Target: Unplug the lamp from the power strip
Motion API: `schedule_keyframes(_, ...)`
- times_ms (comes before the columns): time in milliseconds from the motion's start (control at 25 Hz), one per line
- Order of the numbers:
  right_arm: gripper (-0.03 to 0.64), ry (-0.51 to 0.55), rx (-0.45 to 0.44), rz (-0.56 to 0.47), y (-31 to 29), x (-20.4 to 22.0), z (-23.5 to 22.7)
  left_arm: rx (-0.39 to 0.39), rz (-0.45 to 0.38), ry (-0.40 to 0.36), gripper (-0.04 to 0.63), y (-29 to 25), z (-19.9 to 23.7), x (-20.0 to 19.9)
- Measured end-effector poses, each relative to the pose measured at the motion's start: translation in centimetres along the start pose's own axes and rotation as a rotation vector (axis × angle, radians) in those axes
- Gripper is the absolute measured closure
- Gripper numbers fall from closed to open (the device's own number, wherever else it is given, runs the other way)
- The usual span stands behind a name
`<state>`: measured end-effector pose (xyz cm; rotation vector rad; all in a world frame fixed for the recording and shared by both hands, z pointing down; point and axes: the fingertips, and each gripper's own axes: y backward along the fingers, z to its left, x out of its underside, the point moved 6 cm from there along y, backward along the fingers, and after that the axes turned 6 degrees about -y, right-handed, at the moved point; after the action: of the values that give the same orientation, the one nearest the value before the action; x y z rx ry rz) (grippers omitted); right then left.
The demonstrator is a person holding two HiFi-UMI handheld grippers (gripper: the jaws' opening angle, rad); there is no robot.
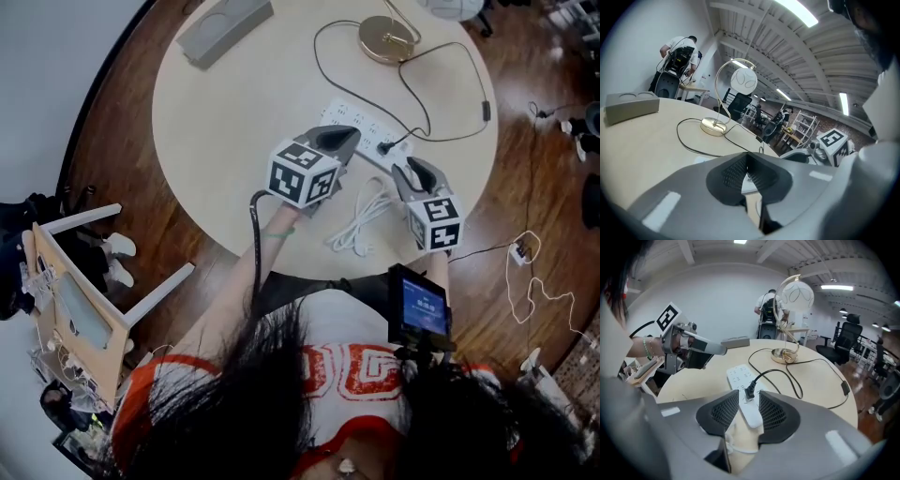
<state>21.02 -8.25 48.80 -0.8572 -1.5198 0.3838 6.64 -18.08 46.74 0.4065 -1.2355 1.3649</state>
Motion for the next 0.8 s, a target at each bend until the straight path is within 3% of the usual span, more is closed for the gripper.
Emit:
schedule_keyframes(280,0.614,-0.137,0.034,-0.246,4.5,-2.3,3.0,0.056,-0.122,-0.049,0.595,3.4,-3.3,-1.2)
schedule_keyframes(480,0.615,-0.177,0.013,-0.331,5.5,-3.5,5.8,0.103,-0.19,-0.103,0.595,6.4,-5.7,-1.4)
schedule_keyframes(800,0.615,-0.306,-0.035,-0.436,5.9,-4.4,10.7,0.047,-0.243,-0.035,0.595,10.9,-5.9,-0.1)
